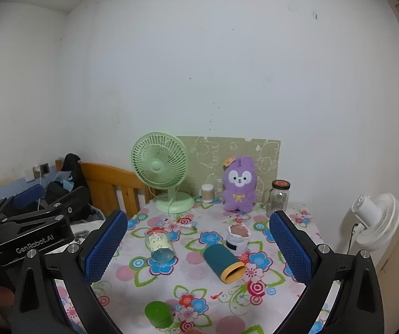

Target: Flip cup upside down

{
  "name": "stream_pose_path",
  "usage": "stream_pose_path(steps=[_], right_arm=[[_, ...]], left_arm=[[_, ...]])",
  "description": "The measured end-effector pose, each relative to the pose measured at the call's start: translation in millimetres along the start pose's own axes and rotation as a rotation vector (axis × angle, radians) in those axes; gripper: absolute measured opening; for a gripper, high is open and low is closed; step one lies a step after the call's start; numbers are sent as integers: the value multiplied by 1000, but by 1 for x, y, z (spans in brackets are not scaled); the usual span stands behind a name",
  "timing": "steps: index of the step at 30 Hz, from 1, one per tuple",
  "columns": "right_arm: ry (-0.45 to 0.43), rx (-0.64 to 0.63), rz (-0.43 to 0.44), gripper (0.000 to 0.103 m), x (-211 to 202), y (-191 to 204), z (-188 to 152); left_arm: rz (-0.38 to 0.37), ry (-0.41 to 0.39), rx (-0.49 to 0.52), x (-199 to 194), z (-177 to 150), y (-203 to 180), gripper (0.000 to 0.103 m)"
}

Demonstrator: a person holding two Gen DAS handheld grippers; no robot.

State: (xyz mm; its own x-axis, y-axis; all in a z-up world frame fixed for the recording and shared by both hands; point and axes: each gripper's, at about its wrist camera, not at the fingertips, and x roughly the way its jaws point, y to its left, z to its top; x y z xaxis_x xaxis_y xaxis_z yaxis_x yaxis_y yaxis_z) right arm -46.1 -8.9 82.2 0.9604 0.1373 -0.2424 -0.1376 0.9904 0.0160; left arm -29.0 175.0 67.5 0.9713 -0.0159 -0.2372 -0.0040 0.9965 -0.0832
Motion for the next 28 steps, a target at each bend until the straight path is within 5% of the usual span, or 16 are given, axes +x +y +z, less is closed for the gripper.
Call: stream_pose_path(steps=[28], right_arm=[[13,23,1,103,5,0,-2]], left_arm=[[-18,14,21,6,-6,-3,103]])
